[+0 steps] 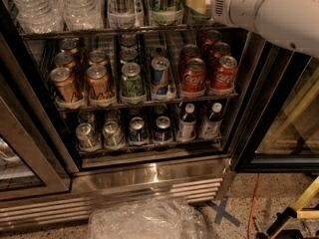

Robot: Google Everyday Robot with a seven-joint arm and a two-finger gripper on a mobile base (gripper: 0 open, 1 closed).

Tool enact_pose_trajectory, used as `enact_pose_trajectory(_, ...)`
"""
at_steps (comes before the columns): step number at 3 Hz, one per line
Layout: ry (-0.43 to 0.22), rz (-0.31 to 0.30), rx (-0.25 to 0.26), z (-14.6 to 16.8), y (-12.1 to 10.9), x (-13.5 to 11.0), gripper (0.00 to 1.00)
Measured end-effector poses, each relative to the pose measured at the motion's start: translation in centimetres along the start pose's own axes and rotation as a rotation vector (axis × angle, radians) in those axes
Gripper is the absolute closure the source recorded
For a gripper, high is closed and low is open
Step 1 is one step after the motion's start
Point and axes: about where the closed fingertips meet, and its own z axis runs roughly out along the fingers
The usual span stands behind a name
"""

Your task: Pick green can from top shelf of fridge

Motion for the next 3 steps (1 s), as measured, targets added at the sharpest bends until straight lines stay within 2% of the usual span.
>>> enact_pose_trajectory(1, 0.001, 0.001, 0.0, 0.03, 0.3, 0.28, 1.0)
enact_pose_trajectory(3, -0.035, 0.002, 0.002, -0.67, 0.69, -0.63, 1.0)
